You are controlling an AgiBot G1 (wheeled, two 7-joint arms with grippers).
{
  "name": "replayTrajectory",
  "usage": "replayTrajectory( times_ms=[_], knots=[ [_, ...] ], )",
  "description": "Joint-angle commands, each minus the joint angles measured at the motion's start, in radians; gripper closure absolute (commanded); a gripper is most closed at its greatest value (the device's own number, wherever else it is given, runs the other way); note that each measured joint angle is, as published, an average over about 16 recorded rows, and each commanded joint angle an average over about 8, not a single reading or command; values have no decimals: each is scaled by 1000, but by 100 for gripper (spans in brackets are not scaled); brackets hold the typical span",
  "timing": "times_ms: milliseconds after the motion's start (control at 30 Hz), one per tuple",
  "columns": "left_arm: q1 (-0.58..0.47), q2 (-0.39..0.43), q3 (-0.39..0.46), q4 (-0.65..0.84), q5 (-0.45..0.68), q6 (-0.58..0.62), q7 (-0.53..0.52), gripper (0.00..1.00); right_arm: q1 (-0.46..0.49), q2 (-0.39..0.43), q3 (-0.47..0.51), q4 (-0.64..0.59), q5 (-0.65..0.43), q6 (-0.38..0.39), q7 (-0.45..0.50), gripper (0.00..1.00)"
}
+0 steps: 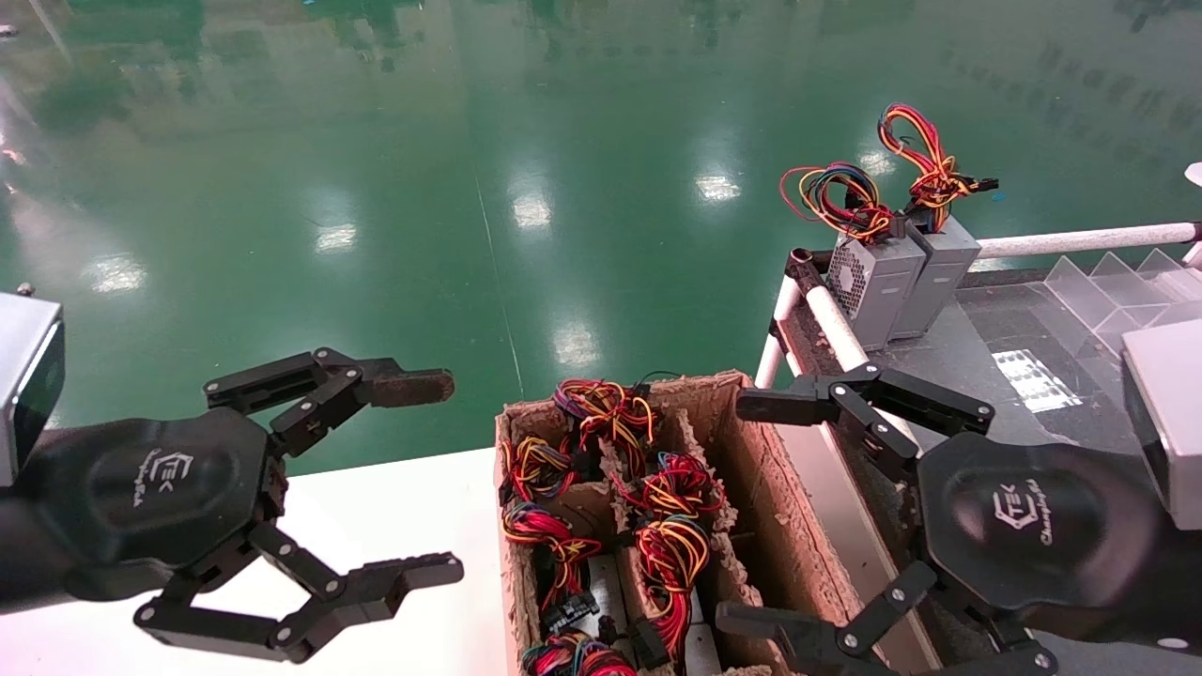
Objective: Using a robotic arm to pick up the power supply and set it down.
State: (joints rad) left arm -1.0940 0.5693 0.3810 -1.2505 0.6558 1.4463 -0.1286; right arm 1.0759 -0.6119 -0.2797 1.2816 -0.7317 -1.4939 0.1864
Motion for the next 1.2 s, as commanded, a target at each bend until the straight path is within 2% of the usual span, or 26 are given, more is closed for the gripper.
replayTrajectory(
  times_ms=[33,1200],
  knots=[
    [0,0,0,0,0,0,0,100,0,0,0,0,0,0,0,0],
    [0,0,0,0,0,0,0,100,0,0,0,0,0,0,0,0]
  ],
)
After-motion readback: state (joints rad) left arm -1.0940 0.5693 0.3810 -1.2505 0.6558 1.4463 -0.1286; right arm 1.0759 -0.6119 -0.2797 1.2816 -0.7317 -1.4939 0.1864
